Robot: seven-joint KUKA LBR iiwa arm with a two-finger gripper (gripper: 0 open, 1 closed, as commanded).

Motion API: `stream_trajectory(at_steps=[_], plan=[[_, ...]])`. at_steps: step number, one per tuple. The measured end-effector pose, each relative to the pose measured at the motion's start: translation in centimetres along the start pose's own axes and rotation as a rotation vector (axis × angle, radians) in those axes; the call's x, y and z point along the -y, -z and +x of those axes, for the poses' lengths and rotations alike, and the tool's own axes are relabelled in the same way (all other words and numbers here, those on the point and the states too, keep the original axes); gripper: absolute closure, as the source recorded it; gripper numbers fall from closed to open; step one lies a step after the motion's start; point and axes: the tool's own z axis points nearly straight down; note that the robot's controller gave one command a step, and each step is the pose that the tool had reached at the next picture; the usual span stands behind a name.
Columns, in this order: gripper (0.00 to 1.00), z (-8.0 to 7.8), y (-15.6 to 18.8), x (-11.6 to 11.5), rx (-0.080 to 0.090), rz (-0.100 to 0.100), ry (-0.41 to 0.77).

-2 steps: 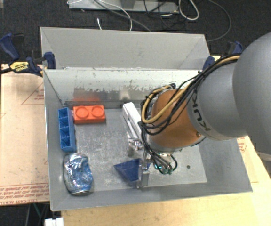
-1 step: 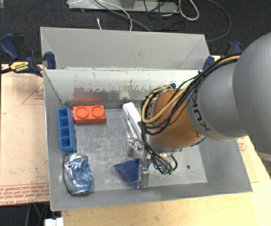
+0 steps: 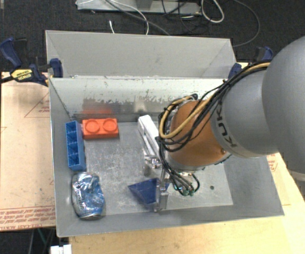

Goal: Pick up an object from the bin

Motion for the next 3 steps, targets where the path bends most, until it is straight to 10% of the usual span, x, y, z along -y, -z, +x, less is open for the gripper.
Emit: stream_trajectory(at_steps=[2,3], plan=[[0.0,0.0,0.0,0.0,0.0,0.0,0.0],[0.0,-3.8,-0.2,-6.9,0.005,-0.005,0.006]])
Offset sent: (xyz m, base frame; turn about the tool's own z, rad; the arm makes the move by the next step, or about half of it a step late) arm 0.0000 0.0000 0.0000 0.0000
